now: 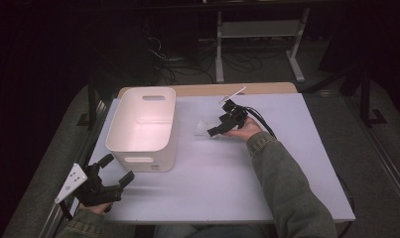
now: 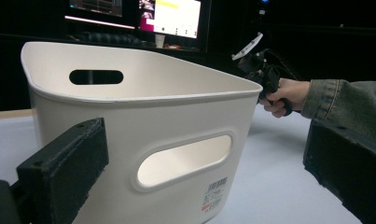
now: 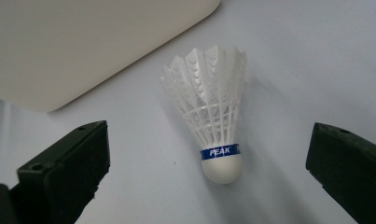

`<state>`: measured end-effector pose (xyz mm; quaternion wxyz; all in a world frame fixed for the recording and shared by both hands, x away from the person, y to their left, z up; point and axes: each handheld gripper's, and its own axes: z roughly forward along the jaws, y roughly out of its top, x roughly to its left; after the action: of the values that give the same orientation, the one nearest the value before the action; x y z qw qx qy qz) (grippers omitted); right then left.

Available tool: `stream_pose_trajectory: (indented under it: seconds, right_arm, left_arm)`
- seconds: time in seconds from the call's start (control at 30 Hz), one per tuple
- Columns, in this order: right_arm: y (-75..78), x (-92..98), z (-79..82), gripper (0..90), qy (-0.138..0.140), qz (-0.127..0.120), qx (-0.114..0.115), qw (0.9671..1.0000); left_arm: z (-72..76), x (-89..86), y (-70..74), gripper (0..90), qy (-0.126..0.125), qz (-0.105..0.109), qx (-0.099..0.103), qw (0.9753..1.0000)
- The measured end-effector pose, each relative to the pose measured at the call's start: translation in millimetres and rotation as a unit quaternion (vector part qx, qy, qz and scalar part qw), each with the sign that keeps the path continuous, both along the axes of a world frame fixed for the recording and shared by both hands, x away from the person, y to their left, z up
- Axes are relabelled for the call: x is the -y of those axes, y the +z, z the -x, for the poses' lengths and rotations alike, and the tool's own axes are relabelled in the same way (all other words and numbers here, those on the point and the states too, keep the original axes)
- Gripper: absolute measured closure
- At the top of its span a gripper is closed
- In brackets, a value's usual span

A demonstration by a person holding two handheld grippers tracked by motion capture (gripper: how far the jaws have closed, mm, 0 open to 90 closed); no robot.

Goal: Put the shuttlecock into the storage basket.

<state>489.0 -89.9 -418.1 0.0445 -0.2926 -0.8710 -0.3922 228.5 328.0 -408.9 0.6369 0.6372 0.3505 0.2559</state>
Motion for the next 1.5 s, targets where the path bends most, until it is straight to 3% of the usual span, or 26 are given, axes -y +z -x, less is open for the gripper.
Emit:
stream_pose_trajectory:
  seconds: [0.2,0.3,0.53,0.6,0.63,0.67,0.7,0.87,1.03,1.5]
  right_arm:
    - [-5.4,-3.7,0.1,0.0,0.012,0.007,-0.004,0.9999]
    - [-7.2,-5.0,0.1,1.5,0.019,0.016,0.005,0.9997]
    - [-11.2,-5.8,0.2,4.9,0.023,0.013,-0.009,0.9996]
    - [-13.3,-6.6,0.0,8.2,0.026,0.019,-0.006,0.9995]
    - [-16.9,-5.9,-2.3,14.7,0.042,0.029,0.008,0.9986]
    - [-16.9,-5.9,-2.3,14.7,0.042,0.029,0.008,0.9986]
    - [-17.9,-5.9,-2.3,16.6,0.043,0.047,0.024,0.9977]
    - [-20.1,-5.7,-2.1,23.7,0.047,0.054,0.022,0.9972]
    - [-21.8,-2.9,-4.6,39.7,0.053,0.047,0.014,0.9974]
    - [-25.1,-0.1,-6.1,56.4,0.054,0.053,0.016,0.9970]
  left_arm:
    - [0.2,0.0,0.0,0.0,0.001,0.000,0.000,1.0000]
    - [0.1,-0.1,0.1,0.0,0.001,0.000,0.001,1.0000]
    - [0.1,0.0,0.1,0.0,0.000,0.000,0.000,1.0000]
    - [0.0,-0.1,0.1,0.0,0.000,-0.001,0.001,1.0000]
    - [0.2,0.1,0.2,0.0,0.000,0.000,0.001,1.0000]
    - [0.3,0.3,0.2,0.0,0.000,0.001,0.000,1.0000]
    - [0.5,0.6,0.0,0.0,0.000,0.003,-0.001,1.0000]
    - [0.4,0.7,-0.1,0.0,-0.001,0.003,-0.001,1.0000]
    - [0.5,0.7,-0.1,0.0,0.000,0.002,-0.002,1.0000]
    - [0.3,0.4,-0.2,0.0,0.000,0.001,-0.001,1.0000]
